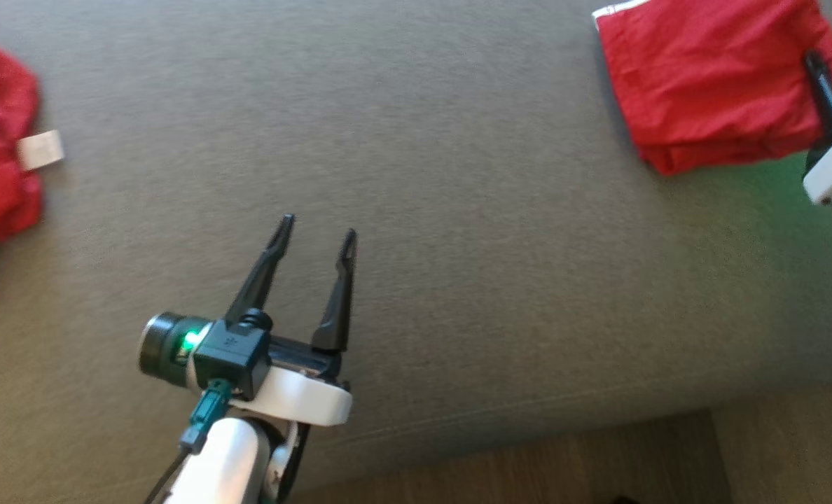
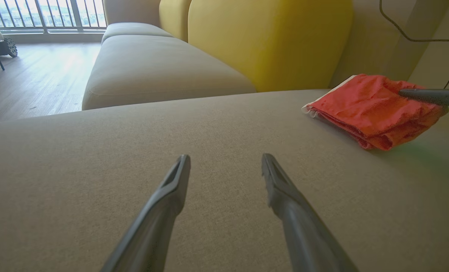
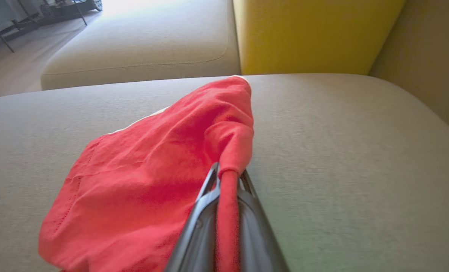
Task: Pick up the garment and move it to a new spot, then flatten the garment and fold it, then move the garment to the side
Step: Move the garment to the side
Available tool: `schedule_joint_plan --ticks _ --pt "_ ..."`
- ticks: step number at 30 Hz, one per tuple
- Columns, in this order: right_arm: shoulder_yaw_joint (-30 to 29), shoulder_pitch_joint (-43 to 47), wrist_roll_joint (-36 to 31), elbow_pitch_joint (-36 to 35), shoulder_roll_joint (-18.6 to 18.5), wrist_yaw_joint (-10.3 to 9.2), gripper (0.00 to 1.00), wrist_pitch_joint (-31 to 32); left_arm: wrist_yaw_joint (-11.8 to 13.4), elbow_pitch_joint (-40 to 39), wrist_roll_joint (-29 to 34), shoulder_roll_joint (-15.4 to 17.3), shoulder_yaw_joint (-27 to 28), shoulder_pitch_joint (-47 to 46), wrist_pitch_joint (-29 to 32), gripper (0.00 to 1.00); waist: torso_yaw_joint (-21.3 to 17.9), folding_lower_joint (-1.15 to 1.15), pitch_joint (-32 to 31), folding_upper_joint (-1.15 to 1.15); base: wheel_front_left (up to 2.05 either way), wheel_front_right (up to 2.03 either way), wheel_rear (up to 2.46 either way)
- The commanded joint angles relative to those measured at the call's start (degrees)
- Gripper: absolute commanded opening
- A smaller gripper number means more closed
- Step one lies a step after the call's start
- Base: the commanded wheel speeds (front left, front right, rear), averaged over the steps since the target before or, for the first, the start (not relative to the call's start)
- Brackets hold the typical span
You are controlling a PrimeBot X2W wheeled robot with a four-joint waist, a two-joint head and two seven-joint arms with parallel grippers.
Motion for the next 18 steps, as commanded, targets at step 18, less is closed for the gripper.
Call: schedule_joint_plan --ticks 18 --pt "-12.9 -4.7 -16.1 -2.4 -2.0 -0.01 0.00 -1.0 -1.5 -1.9 2.8 3.6 2.8 -2.9 -0.3 1.00 -9.0 0.00 6.0 0.00 0.00 0.00 0.00"
